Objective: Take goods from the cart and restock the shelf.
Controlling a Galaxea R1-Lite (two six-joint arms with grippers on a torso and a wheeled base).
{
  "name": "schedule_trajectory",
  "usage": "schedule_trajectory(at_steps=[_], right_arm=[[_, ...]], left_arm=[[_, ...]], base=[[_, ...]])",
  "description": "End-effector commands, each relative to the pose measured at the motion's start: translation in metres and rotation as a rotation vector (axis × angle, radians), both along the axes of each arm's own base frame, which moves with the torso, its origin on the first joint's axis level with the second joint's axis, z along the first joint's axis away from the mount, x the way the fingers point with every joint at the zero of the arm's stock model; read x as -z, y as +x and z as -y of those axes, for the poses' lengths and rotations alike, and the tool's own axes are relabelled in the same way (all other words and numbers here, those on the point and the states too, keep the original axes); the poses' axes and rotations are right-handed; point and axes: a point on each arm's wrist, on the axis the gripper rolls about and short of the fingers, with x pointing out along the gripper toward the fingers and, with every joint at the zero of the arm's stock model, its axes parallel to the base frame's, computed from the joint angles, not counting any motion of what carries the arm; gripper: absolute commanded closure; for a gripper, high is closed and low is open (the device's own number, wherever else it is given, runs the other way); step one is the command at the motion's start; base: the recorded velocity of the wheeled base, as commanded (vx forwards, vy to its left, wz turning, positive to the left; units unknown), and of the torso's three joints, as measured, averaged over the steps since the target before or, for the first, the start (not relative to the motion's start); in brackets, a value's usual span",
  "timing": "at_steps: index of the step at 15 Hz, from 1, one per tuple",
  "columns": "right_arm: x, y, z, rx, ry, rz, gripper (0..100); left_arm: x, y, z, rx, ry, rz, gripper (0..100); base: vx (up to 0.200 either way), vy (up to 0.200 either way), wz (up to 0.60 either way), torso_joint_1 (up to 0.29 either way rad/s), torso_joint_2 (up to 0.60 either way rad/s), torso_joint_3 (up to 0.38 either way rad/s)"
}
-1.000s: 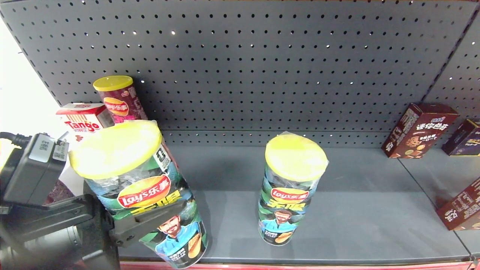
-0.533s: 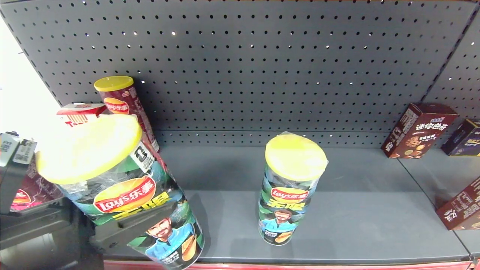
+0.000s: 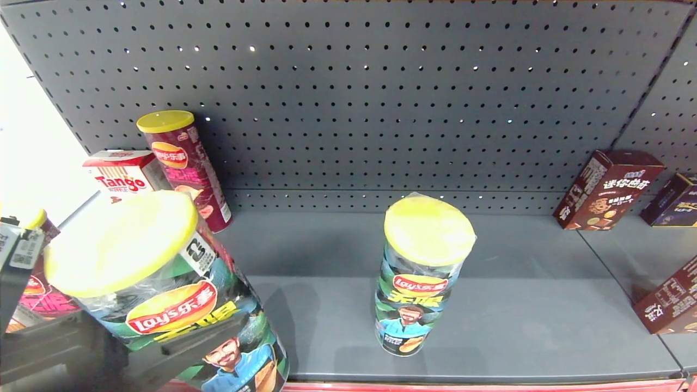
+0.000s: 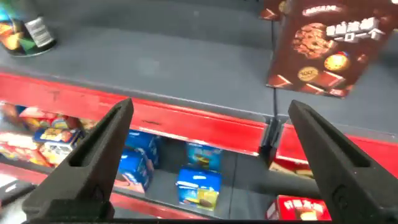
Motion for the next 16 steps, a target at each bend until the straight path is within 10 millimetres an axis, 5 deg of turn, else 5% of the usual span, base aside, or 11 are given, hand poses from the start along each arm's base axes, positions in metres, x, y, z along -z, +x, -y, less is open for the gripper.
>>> schedule_trajectory(at_steps=[1,2,4,11,13,14,16], right_arm=[[0.0,-0.002,-0.005,-0.232,-0.059,0.015,0],[0.0,-0.003,-0.006,-0.279,-0.074,0.01,0],[0.006,0.0,-0.002,0.029,0.049,-0.072,0],[0.006,0.004,-0.004,0.022,0.016,-0.124,0],[0.005,0.007,-0.007,0.105,0.008,-0.181,0],[0.005,0.01,-0.01,0.28,0.016,-0.22,0],[0.006,0.002,-0.01,0.315,0.036,-0.124,0]], left_arm=[[0.002,-0.002,-0.001,0.001,0.001,-0.001,100],[0.003,-0.003,-0.001,0.003,0.002,-0.002,100],[0.001,-0.003,-0.001,0.003,-0.002,0.006,100],[-0.001,-0.005,-0.002,0.006,-0.009,0.016,100],[-0.001,-0.005,-0.002,0.009,-0.009,0.016,100],[0.0,-0.005,-0.001,0.013,-0.007,0.013,100],[0.0,-0.005,-0.001,0.015,-0.007,0.012,100]], base=[[0.0,0.0,0.0,0.0,0.0,0.0],[0.0,0.0,0.0,0.0,0.0,0.0],[0.0,0.0,0.0,0.0,0.0,0.0],[0.0,0.0,0.0,0.0,0.0,0.0],[0.0,0.0,0.0,0.0,0.0,0.0],[0.0,0.0,0.0,0.0,0.0,0.0],[0.0,0.0,0.0,0.0,0.0,0.0]])
